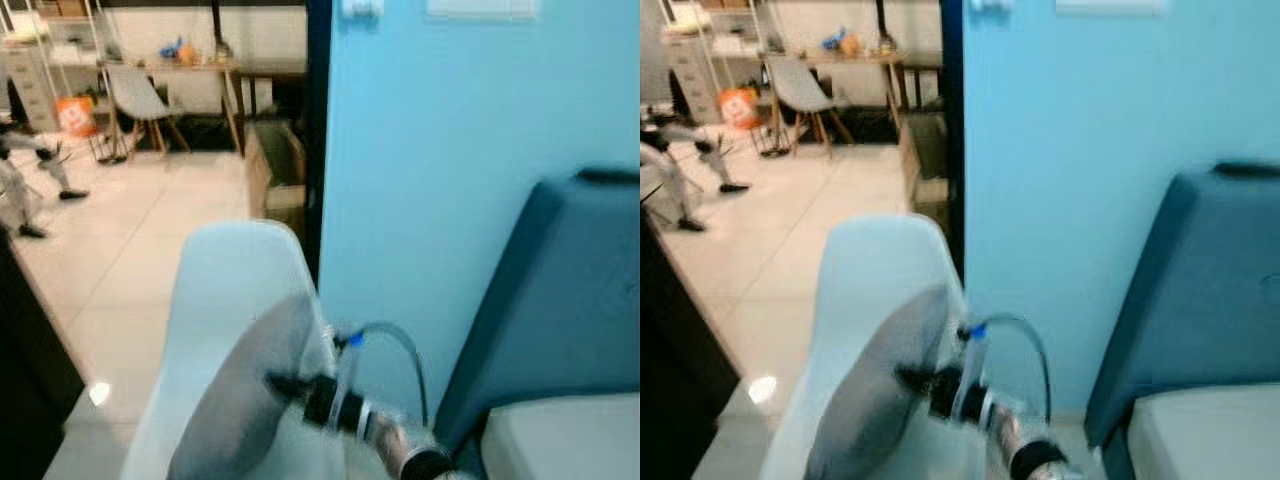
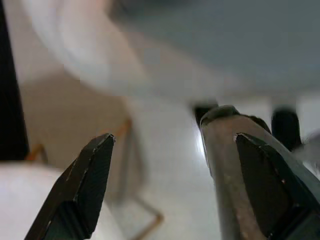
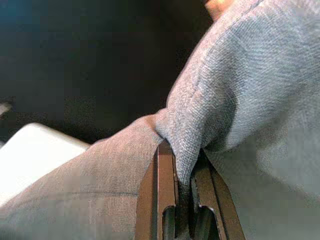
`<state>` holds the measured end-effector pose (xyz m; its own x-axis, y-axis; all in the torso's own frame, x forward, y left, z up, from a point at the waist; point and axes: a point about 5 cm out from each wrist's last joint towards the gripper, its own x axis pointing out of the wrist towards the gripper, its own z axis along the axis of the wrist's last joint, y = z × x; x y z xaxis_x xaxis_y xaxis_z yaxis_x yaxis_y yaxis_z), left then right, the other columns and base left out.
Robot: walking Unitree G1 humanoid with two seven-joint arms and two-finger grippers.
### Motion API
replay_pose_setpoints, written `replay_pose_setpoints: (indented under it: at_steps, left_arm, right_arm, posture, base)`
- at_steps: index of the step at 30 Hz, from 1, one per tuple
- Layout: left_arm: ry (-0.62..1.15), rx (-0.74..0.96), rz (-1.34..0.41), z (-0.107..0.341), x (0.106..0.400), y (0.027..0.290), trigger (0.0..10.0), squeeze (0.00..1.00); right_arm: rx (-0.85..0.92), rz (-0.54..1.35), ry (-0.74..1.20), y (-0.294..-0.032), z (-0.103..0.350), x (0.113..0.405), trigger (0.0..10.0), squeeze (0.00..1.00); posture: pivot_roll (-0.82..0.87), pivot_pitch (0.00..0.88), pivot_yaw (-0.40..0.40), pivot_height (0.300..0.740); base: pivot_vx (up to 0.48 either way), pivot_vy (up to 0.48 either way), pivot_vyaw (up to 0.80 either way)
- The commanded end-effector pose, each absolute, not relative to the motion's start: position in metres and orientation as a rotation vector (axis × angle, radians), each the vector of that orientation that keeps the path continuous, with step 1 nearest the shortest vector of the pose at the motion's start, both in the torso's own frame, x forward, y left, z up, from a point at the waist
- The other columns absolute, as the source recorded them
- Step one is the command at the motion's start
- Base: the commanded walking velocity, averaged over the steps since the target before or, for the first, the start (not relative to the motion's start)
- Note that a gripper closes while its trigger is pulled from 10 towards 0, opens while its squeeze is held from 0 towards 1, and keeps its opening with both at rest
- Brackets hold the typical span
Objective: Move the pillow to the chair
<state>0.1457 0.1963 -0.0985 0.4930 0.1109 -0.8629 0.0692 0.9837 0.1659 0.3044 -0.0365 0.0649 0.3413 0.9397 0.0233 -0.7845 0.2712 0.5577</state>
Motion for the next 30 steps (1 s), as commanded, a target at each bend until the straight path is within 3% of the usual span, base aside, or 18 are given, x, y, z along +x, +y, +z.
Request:
replay_pose_setpoints:
  at_steps: [1, 7, 10, 19, 23, 30]
  left_arm:
    - [1.109, 0.204, 0.039, -0.103, 0.13, 0.204, 10.0, 0.0]
    - [1.105, 0.203, 0.042, -0.103, 0.131, 0.204, 10.0, 0.0]
    - [1.109, 0.19, 0.06, -0.103, 0.131, 0.204, 10.0, 0.0]
    - [1.121, 0.191, 0.061, -0.104, 0.127, 0.204, 10.0, 0.0]
    - [1.122, 0.192, 0.06, -0.104, 0.126, 0.204, 10.0, 0.0]
    - [1.123, 0.194, 0.062, -0.105, 0.125, 0.204, 10.0, 0.0]
  right_arm:
    - [0.605, 1.33, 0.221, -0.015, 0.09, 0.305, 10.0, 0.0]
    - [0.727, 1.376, 0.174, -0.02, 0.1, 0.307, 10.0, 0.0]
    - [0.494, 1.145, 0.364, -0.029, 0.068, 0.31, 10.0, 0.0]
    - [0.129, 0.717, 0.761, -0.08, 0.006, 0.296, 10.0, 0.0]
    - [-0.008, 0.634, 0.861, -0.095, -0.009, 0.287, 10.0, 0.0]
    - [-0.076, 0.522, 0.882, -0.105, -0.017, 0.283, 10.0, 0.0]
  posture:
    - [0.02, 0.0, -0.038, 0.74]
    - [0.02, 0.0, -0.04, 0.74]
    - [0.02, 0.0, -0.041, 0.74]
    - [0.01, 0.009, -0.037, 0.74]
    - [0.01, 0.015, -0.036, 0.736]
    - [0.02, 0.022, -0.033, 0.711]
  base:
    - [0.337, 0.0, 0.0]
    - [0.337, 0.0, 0.0]
    - [0.0, 0.0, 0.0]
    - [0.0, 0.0, 0.0]
    - [0.0, 0.0, 0.0]
    - [0.0, 0.0, 0.0]
